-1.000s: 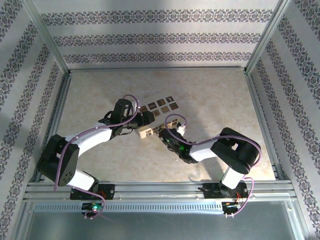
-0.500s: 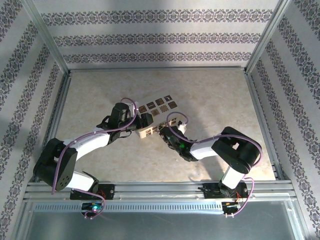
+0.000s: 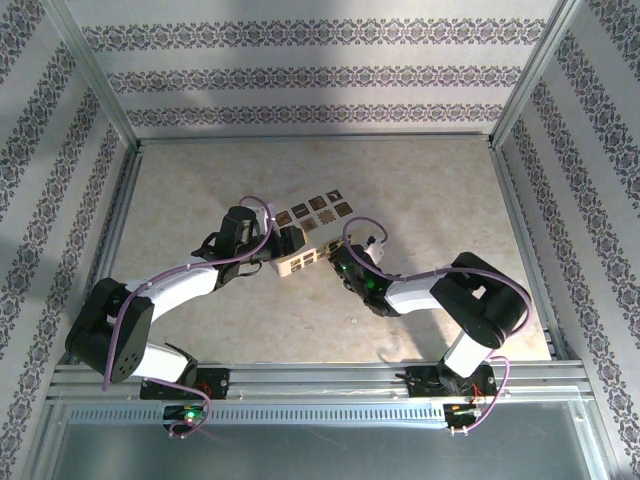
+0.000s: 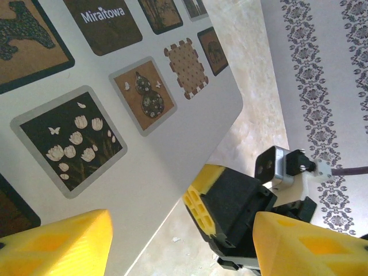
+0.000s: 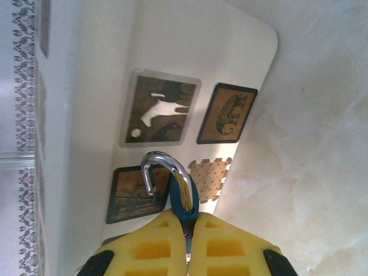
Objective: Unlock a padlock with a key
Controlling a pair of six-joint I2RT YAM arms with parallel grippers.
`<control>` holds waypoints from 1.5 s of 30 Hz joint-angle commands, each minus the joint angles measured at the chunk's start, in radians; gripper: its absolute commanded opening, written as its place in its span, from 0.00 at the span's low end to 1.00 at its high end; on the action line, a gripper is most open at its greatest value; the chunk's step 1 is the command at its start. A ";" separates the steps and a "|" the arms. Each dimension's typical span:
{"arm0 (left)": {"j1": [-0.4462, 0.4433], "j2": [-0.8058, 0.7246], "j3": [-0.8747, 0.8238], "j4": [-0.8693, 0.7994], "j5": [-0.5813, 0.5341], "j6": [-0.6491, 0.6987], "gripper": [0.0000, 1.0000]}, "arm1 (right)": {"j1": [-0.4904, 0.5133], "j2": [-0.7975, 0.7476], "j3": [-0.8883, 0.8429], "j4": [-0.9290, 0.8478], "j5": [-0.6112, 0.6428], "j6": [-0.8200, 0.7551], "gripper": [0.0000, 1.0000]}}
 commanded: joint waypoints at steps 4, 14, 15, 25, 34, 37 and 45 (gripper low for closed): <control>0.034 0.008 -0.046 -0.145 -0.035 0.012 0.67 | -0.006 -0.104 -0.020 -0.045 0.060 -0.054 0.00; 0.059 0.000 0.001 -0.147 0.018 0.008 0.67 | -0.016 -0.421 -0.082 -0.333 0.122 -0.276 0.00; 0.064 -0.001 0.010 -0.149 0.022 0.008 0.67 | -0.021 -0.468 -0.084 -0.369 0.120 -0.313 0.00; 0.113 -0.025 0.071 -0.149 0.072 0.019 0.71 | -0.112 -0.879 -0.069 -0.642 -0.067 -0.655 0.01; 0.182 -0.211 0.042 -0.238 0.033 0.066 0.76 | -0.160 -0.946 -0.024 -0.858 -0.274 -0.759 0.01; 0.192 -0.288 0.003 -0.243 0.005 0.066 0.77 | -0.175 -0.927 0.016 -0.948 -0.344 -0.816 0.01; 0.201 -0.489 -0.111 -0.297 -0.084 0.058 0.80 | -0.181 -0.904 0.055 -1.016 -0.520 -0.853 0.01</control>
